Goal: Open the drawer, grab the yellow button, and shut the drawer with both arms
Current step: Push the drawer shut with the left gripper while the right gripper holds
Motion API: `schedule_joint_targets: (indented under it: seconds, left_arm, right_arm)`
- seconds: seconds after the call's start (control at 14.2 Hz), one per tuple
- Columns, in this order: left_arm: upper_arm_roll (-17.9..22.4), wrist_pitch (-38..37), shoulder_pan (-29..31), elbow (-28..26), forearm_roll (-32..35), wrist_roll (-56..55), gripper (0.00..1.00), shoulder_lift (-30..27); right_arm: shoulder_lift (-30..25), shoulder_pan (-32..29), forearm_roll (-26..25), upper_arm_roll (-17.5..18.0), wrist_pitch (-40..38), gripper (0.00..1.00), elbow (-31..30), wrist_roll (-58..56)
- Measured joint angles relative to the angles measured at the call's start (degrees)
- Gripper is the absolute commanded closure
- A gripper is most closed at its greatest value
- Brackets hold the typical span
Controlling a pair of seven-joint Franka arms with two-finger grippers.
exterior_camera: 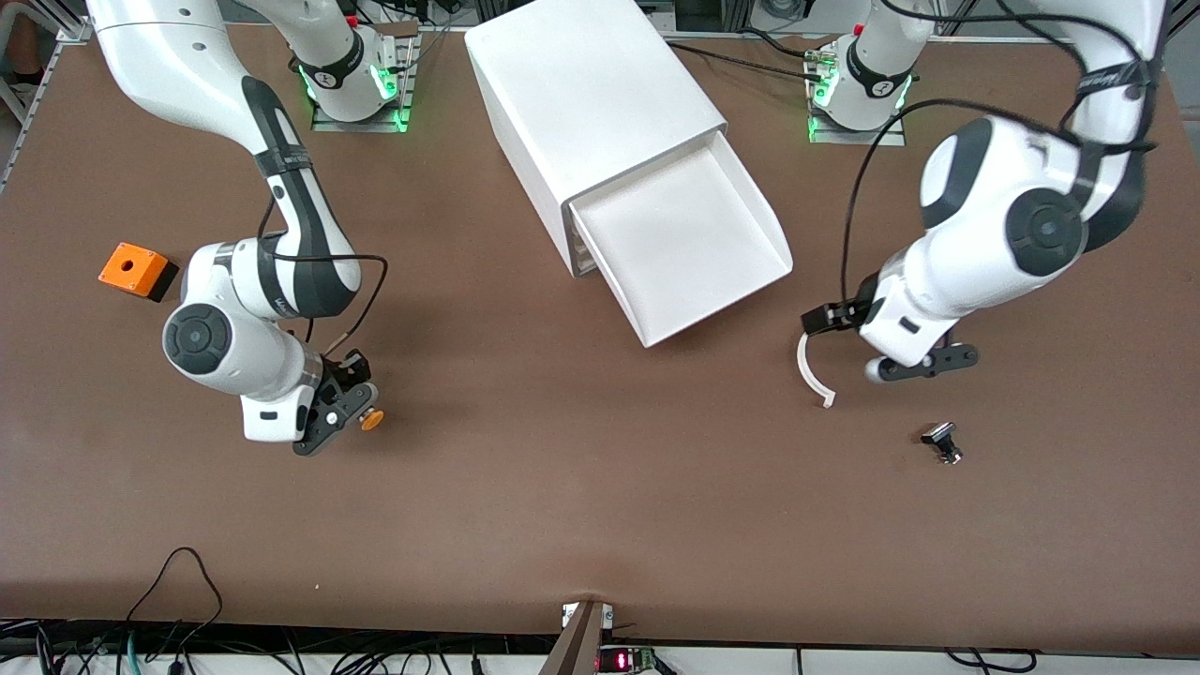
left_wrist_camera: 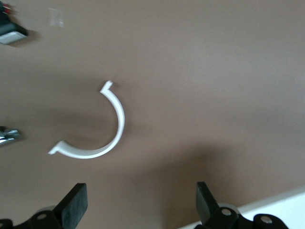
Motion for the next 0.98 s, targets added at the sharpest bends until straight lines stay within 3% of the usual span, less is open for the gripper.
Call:
schedule_joint_targets:
  seconds: [0.49, 0.98]
  left_arm:
    - [-0.09, 11.94, -4.51, -5.52, -0.44, -9.84, 0.0, 2.48]
    - [-2.31, 13.47, -7.09, -11.05, -3.84, -11.56, 0.0, 1.6]
  right_arm:
    - [-8.28, -9.44, 0.0, 0.65, 1.81, 0.65, -17.31, -0.18]
    - [-8.96, -14.53, -0.03, 0.8, 6.77, 0.64, -24.86, -2.38]
